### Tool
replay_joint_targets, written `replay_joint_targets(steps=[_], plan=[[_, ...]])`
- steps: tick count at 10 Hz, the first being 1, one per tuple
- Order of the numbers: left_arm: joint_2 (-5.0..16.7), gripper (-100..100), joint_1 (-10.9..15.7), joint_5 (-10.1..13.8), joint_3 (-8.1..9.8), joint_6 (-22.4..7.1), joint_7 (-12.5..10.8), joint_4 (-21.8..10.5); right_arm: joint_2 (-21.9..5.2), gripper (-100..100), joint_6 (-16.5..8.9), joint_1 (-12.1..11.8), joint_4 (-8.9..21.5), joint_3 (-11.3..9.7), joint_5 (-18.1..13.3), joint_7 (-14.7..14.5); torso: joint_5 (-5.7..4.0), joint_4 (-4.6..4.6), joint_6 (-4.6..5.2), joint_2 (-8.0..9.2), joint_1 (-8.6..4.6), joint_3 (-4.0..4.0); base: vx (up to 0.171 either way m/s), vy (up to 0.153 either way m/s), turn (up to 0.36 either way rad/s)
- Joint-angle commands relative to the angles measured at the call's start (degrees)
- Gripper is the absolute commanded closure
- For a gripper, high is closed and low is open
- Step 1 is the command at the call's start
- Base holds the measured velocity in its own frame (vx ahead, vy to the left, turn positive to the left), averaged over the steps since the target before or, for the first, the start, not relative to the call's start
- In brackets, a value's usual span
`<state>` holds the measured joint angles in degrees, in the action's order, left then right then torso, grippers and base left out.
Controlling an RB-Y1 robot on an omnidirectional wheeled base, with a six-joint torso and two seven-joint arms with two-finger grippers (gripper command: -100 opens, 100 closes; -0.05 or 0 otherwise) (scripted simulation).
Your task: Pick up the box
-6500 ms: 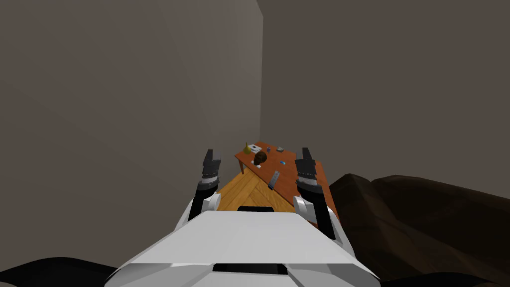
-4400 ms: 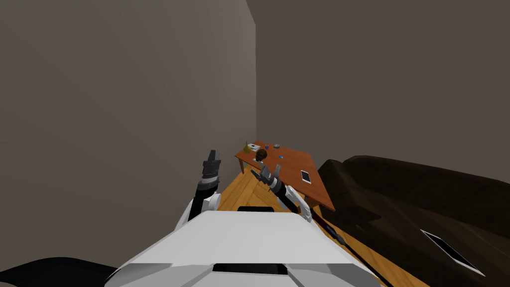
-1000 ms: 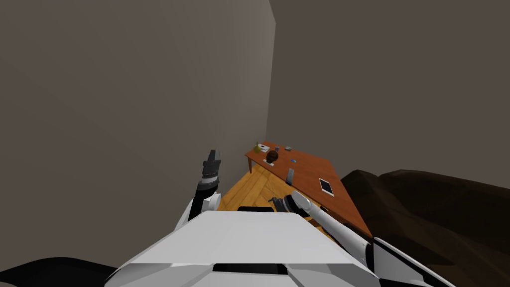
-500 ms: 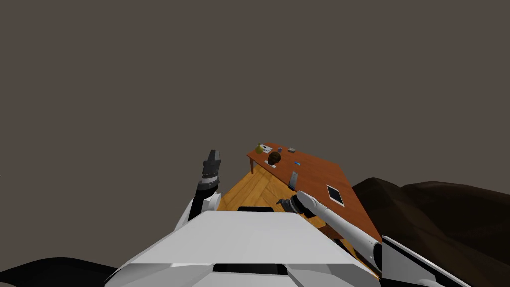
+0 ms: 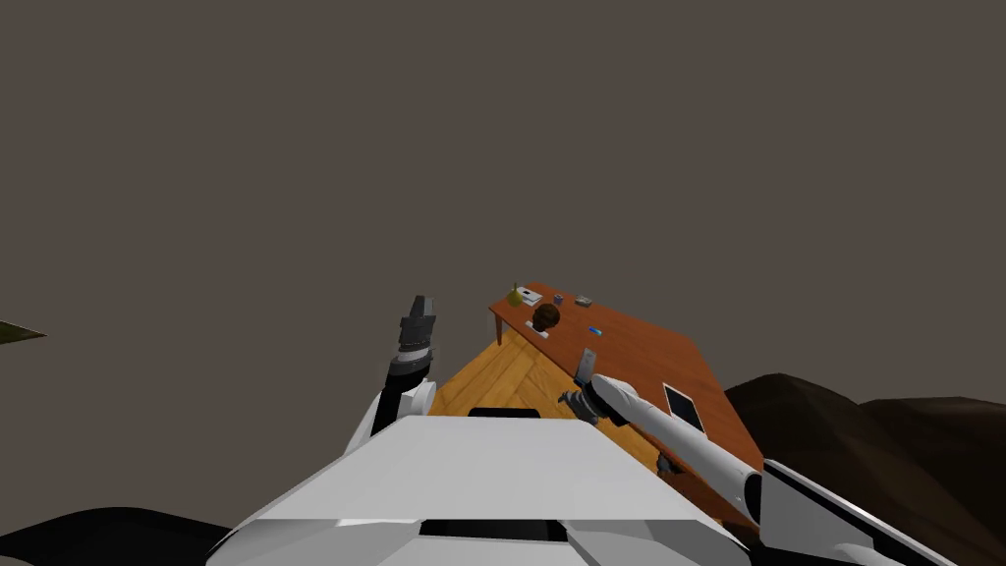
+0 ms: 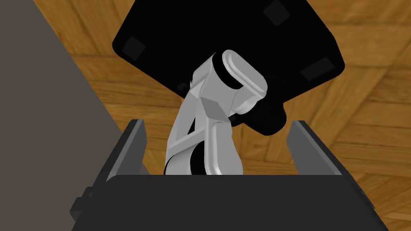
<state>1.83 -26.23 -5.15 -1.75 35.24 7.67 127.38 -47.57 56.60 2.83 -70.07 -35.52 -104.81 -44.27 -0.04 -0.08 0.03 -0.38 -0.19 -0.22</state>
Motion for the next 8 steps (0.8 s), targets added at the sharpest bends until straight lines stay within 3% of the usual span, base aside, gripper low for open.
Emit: replay_joint_targets(steps=[1,2,4,6,8], plan=[[0.0,0,0.0,0.0,0.0,0.0,0.0,0.0,-1.23,-100,-0.15,0.25,1.36,0.65,-2.86,-1.86,0.0,0.0,0.0,0.0,0.0,0.0,0.079,-0.055,0.126],[0.0,0,0.0,0.0,0.0,0.0,0.0,0.0,-1.23,-100,-0.15,0.25,1.36,0.65,-3.3,-1.86,0.01,0.01,-0.03,-0.01,-0.01,0.0,0.071,-0.056,0.085],[0.0,0,0.01,0.0,0.0,0.0,0.0,0.0,-3.42,-100,-0.21,1.28,2.38,1.69,-7.61,-3.56,0.0,0.01,-0.02,0.01,-0.04,0.01,0.111,-0.084,0.189],[0.0,0,-0.01,0.0,0.0,0.0,0.0,0.0,-4.45,-100,-0.29,1.82,2.67,2.12,-10.01,-4.39,-0.03,-0.03,0.0,-0.15,-0.12,-0.09,0.1,-0.091,0.091],[0.01,0,0.0,0.0,0.01,0.0,0.0,0.0,-6.13,-100,-0.46,2.7,2.84,2.58,-12.9,-5.91,-0.05,-0.01,-0.03,-0.1,-0.28,-0.05,0.105,-0.181,0.171]])
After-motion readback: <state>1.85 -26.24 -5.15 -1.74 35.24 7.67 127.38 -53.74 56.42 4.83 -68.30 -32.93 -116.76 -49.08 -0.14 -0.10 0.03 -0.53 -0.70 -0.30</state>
